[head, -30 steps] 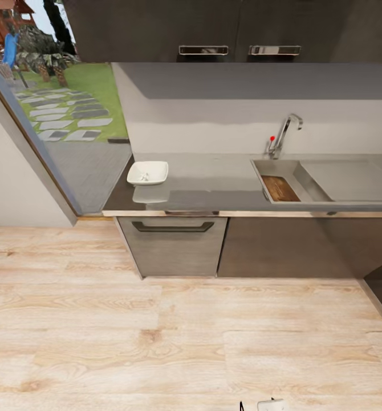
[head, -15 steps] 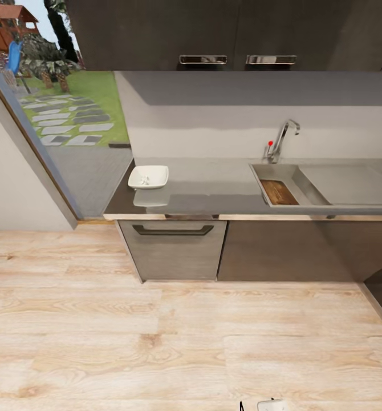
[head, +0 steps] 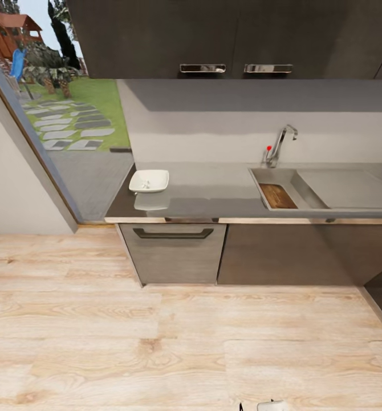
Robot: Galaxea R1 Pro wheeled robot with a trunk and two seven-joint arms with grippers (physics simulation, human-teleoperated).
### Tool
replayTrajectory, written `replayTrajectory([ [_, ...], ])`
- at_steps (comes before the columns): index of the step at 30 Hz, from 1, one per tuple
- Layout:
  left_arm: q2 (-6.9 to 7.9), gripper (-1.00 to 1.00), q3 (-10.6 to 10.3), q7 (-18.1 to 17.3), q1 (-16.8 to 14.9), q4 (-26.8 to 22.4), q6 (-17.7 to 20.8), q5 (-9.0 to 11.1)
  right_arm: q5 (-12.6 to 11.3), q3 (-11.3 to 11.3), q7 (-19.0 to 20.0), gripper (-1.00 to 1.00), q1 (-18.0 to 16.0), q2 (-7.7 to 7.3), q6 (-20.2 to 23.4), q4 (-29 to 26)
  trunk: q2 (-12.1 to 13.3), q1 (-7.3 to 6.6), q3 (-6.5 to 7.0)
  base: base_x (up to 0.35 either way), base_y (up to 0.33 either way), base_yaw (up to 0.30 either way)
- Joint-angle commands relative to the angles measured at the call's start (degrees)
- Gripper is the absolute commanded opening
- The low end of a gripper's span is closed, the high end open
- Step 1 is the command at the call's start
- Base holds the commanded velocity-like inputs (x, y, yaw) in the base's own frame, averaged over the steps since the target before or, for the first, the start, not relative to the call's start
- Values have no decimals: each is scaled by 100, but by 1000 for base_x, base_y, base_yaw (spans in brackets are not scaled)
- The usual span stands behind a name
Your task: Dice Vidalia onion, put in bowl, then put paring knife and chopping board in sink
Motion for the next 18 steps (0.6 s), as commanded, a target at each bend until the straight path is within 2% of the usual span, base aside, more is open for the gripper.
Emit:
replayTrajectory([
  [1, -1, 100, 41, -3, -4, 4, -19, -21, 63, -27, -37, 100, -5, 2, -12, 32, -9, 3, 0, 0, 0, 0],
  [18, -1, 100, 41, -3, -4, 4, -19, -19, 66, -27, -37, 100, -5, 0, -20, 79, -9, 3, 152, 0, 0, 0],
])
